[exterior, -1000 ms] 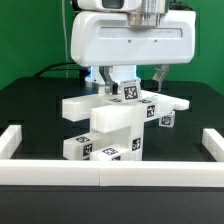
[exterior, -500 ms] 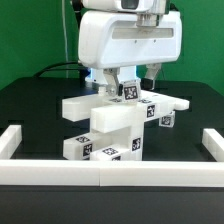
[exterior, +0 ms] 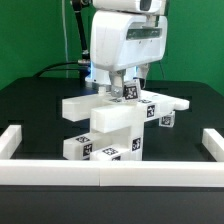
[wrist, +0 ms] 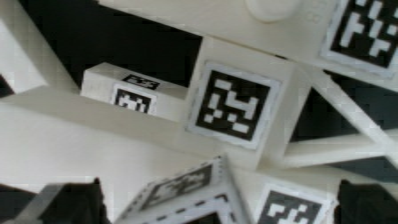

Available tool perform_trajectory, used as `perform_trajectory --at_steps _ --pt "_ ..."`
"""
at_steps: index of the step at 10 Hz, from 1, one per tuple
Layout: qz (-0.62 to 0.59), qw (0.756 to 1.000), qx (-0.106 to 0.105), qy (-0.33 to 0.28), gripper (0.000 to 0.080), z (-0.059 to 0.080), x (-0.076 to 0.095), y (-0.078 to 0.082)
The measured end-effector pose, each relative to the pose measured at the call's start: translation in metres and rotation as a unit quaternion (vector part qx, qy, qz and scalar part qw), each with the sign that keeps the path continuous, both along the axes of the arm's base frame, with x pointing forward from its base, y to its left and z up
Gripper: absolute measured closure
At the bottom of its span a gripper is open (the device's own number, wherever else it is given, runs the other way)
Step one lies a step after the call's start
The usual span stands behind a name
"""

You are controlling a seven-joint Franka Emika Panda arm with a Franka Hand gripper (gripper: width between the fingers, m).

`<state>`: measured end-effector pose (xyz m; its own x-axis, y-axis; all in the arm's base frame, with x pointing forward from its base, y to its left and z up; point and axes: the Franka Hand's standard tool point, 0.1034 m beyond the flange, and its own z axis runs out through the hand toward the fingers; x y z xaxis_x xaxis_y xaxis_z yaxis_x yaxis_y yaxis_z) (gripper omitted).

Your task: Assemble chair

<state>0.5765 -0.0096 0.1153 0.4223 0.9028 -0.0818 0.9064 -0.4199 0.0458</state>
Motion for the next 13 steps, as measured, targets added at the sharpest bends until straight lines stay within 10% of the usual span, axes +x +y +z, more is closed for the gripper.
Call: perform_trajectory --at_steps 4,6,13 --pt "0.001 1.000 -0.002 0.000 0.0177 -0.0007 -0.0003 0.0043" --pt "-0.001 1.000 -0.002 0.001 0.0519 -0.0008 -0.0005 0.0035" --pt "-0.148 0.989 0.000 -0.013 0.0514 -0.0012 -0.0009 0.0027"
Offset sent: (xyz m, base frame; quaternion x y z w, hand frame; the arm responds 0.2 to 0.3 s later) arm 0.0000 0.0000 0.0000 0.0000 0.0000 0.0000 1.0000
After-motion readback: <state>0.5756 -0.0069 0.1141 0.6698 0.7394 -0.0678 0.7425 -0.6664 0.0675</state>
